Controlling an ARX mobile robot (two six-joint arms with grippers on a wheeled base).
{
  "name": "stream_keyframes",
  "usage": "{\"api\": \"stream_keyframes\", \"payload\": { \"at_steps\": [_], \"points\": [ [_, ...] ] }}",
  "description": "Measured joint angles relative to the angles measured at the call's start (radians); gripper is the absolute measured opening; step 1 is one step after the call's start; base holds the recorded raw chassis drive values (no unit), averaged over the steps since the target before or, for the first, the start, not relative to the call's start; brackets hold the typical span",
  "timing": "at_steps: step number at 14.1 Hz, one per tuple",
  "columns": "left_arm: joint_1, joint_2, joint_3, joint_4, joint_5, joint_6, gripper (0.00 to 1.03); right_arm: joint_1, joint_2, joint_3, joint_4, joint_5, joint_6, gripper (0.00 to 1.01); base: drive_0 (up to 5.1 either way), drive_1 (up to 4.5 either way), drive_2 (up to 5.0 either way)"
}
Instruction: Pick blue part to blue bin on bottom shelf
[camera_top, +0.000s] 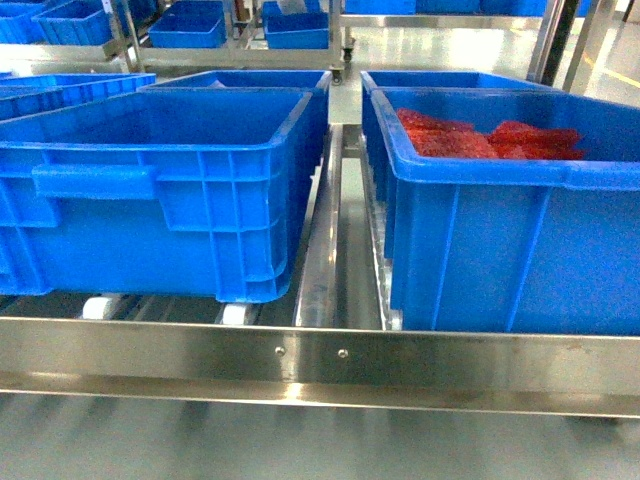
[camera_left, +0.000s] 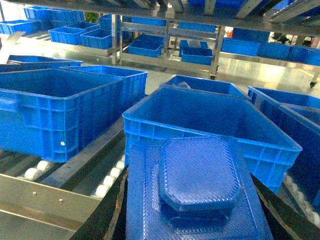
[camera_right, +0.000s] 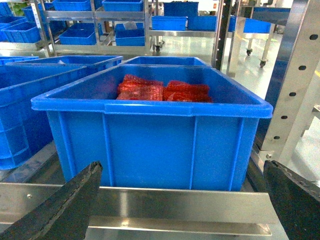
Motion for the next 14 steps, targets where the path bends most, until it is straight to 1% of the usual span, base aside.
{"api": "stream_keyframes", "payload": {
  "at_steps": [14],
  "points": [
    [0.0, 0.003, 0.0, -0.002, 0.001, 0.0, 0.43, 0.0, 0.0, 0.0, 0.001, 0.0, 0.0, 0.98, 0.0, 0.0, 0.0]
  ]
}}
